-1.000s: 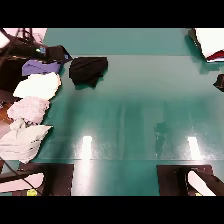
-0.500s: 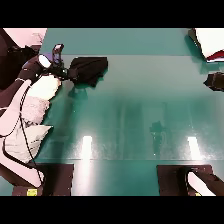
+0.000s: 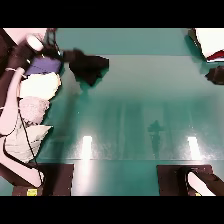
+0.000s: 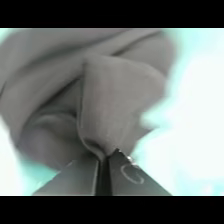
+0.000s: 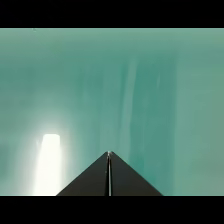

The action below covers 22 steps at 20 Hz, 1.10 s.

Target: Fold the shirts.

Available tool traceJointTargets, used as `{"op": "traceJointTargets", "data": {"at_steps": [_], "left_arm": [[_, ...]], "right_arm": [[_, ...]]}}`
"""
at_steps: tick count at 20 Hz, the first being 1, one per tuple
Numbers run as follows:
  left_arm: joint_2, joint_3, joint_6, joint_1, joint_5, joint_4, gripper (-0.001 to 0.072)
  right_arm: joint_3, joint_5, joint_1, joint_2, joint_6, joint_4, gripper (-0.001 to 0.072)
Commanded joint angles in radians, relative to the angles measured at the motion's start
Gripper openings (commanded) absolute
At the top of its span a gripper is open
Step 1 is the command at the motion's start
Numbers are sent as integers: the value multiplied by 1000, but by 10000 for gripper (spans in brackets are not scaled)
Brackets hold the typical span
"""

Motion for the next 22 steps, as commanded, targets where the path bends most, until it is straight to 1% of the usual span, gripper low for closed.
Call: {"op": "traceJointTargets", "data": {"at_steps": [1, 2, 3, 6, 9, 12, 14, 15, 18, 19, 22], "left_arm": [[155, 193, 130, -27, -114, -269, 25], [234, 193, 178, -50, -107, -351, 24], [300, 193, 210, -79, -109, -393, 25], [462, 193, 212, -181, -114, -397, 25], [533, 192, 209, -280, -84, -397, 25], [521, 176, 197, -343, -76, -393, 24], [516, 84, 171, -349, -74, -382, 25], [513, 29, 159, -349, -77, -341, 25], [464, -116, 66, -349, -103, -153, 25], [439, -152, 53, -349, -101, -126, 26], [326, -207, 37, -349, -105, -124, 26]], "right_arm": [[135, -75, 1, 1, 0, 0, 22], [184, -93, 1, 1, 0, 0, 21], [226, -103, 1, 1, 0, 0, 21], [334, -116, 1, 1, 0, 0, 21], [395, -116, 1, 1, -1, 0, 21], [409, -106, 1, 1, 0, 0, 21], [409, -84, 1, 0, 0, 0, 21], [409, -71, 1, 0, 0, 0, 21], [409, -32, 1, 0, 0, 0, 21], [409, -24, 1, 0, 0, 0, 21], [409, 1, 1, -2, 0, 0, 21]]}}
